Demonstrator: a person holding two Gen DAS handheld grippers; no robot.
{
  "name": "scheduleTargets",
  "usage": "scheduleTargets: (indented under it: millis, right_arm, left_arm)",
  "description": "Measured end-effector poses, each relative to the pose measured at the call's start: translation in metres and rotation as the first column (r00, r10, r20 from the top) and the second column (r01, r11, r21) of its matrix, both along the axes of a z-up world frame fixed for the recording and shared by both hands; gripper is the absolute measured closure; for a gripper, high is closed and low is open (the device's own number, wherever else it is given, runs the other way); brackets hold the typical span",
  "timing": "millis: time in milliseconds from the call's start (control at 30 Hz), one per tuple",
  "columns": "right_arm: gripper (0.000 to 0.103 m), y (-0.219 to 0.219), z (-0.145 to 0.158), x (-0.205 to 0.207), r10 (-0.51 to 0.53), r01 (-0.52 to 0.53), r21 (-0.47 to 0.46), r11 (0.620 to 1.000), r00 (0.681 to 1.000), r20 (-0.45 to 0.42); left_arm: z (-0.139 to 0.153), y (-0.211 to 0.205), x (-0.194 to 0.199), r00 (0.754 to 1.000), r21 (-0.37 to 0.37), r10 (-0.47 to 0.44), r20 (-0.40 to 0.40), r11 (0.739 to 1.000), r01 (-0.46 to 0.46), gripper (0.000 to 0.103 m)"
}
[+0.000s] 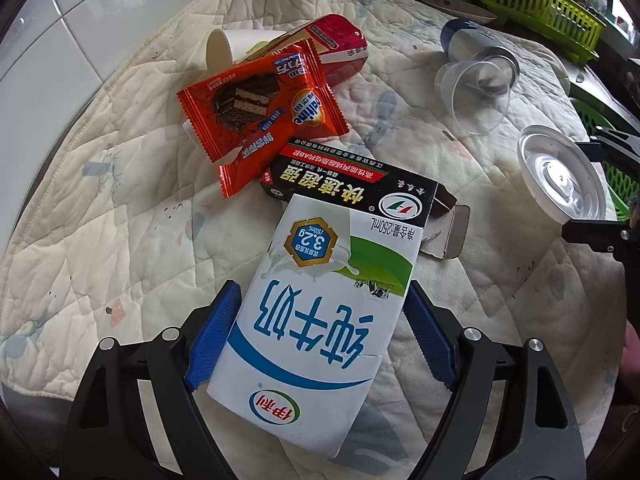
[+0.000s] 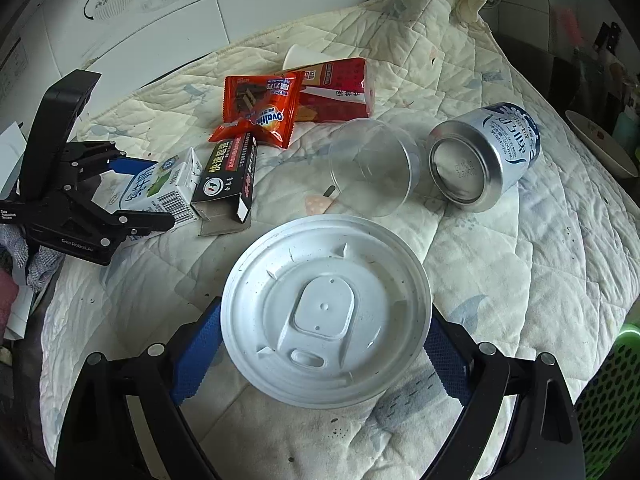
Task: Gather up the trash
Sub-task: 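Close the left tool on the white milk carton while the right tool approaches the white lid, then drop the milk carton from the left tool into the green basket while the right tool drops the lid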
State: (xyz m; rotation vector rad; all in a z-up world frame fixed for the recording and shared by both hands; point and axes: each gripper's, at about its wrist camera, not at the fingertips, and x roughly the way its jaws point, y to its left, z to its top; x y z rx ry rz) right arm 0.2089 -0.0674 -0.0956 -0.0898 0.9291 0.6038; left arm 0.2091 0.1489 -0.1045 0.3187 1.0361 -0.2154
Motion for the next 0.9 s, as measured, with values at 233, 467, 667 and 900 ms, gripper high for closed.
scheduleTargets:
  millis: [233,467,667,900]
  right_arm:
    - [0.014,-0.013,0.012,-0.019,-0.015,0.014,0.033,0.999,1.0,0.023]
    - [0.014,-0.034,0.021,-0.039,-0.056,0.053,0.067,0.996,0.998,0.04]
    - [0.014,-0.074,0.027,-0.056,-0.153,0.147,0.103,0.984,0.987,0.049]
    - [0.014,-0.15,0.026,-0.072,-0.308,0.303,0.077,0.95,0.949,0.061]
  left_arm:
    - [0.016,0.005,-0.018,0.993,-0.066,0.11,0.049,0.992,-0.107,0.027]
    - [0.031,-0.011,-0.042,0.981,-0.109,0.166,0.097,0.982,-0.156,0.027]
    - [0.051,-0.04,-0.059,0.978,-0.158,0.148,0.146,0.98,-0.124,0.028]
    - [0.072,-0.101,-0.068,0.979,-0.194,0.043,0.199,0.981,-0.004,0.028]
